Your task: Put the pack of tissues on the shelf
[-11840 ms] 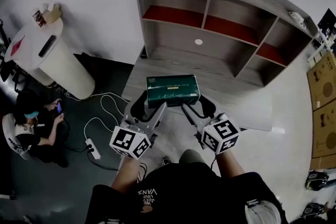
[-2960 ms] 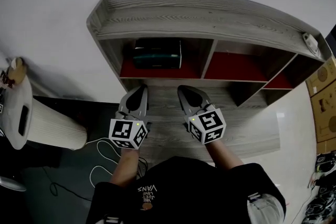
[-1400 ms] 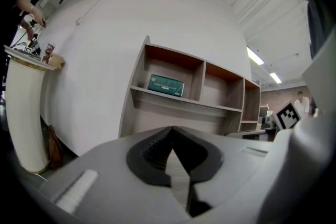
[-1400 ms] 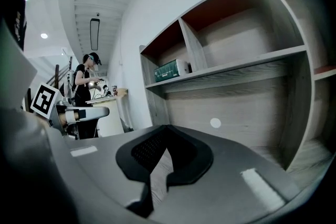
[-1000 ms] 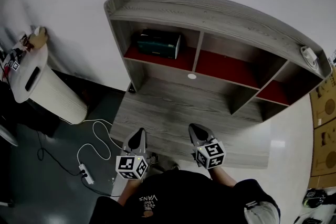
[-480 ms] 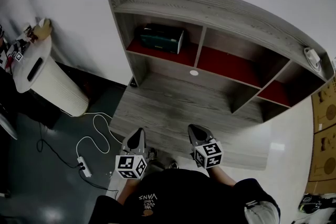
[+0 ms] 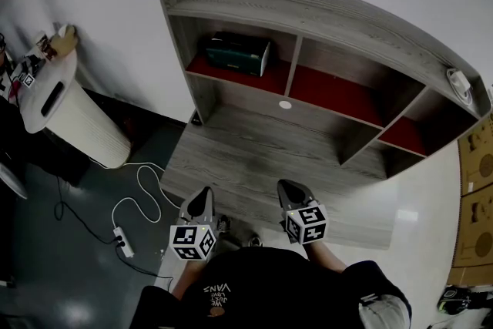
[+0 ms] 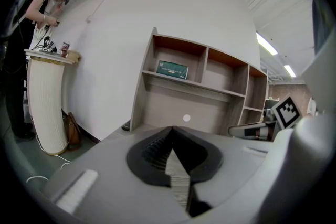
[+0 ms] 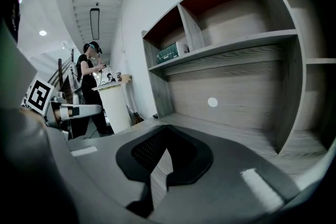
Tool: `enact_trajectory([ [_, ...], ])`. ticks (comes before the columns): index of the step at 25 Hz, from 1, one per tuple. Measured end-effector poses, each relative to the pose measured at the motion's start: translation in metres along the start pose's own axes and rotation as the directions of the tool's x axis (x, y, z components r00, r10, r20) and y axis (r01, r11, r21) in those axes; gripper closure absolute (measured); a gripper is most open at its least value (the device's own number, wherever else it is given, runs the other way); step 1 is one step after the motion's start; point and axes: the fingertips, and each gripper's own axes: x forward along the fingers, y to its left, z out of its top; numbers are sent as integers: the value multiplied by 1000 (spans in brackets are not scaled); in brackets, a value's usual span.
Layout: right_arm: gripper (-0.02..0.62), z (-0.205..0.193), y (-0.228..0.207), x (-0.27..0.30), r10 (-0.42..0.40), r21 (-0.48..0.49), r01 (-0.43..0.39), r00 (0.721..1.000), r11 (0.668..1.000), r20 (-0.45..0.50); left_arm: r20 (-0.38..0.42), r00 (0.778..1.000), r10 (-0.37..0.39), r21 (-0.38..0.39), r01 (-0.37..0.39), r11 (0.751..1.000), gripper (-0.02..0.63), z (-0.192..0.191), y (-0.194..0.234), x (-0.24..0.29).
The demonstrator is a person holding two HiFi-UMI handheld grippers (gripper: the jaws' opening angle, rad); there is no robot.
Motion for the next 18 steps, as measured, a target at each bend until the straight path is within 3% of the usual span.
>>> enact_trajectory([
  [18, 592, 11, 7, 6, 27, -17, -27, 999, 999, 25, 11, 1000, 8, 10, -8, 1000, 554, 7, 3, -4],
])
